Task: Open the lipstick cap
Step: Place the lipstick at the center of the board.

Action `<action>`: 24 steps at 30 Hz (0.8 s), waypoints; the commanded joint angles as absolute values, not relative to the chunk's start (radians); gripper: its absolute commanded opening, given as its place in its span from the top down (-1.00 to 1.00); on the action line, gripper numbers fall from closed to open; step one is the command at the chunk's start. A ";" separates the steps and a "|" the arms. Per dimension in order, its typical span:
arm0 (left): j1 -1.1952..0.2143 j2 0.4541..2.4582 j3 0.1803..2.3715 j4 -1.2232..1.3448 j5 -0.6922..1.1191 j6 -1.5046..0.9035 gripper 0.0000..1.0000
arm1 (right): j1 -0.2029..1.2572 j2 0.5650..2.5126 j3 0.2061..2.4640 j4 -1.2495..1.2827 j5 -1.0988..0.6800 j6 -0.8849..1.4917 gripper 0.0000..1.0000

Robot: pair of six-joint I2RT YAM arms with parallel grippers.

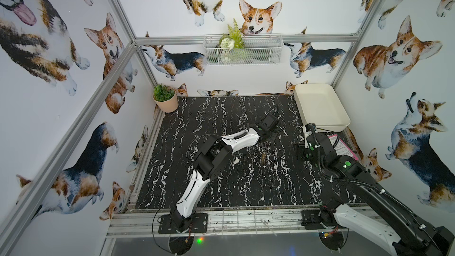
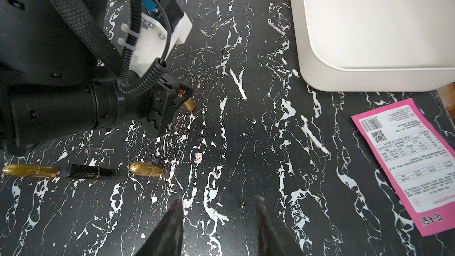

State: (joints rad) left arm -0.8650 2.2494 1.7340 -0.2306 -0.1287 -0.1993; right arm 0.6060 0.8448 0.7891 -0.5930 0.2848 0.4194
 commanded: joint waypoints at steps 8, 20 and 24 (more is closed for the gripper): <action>-0.867 2.242 1.707 -0.201 -0.133 -0.202 0.47 | 0.603 0.849 0.785 -0.566 0.289 0.407 0.00; -0.868 2.247 1.720 -0.217 -0.140 -0.198 0.17 | 0.603 0.850 0.782 -0.566 0.293 0.401 0.00; -0.867 2.236 1.736 -0.234 -0.135 -0.204 0.04 | 0.604 0.848 0.782 -0.566 0.294 0.399 0.00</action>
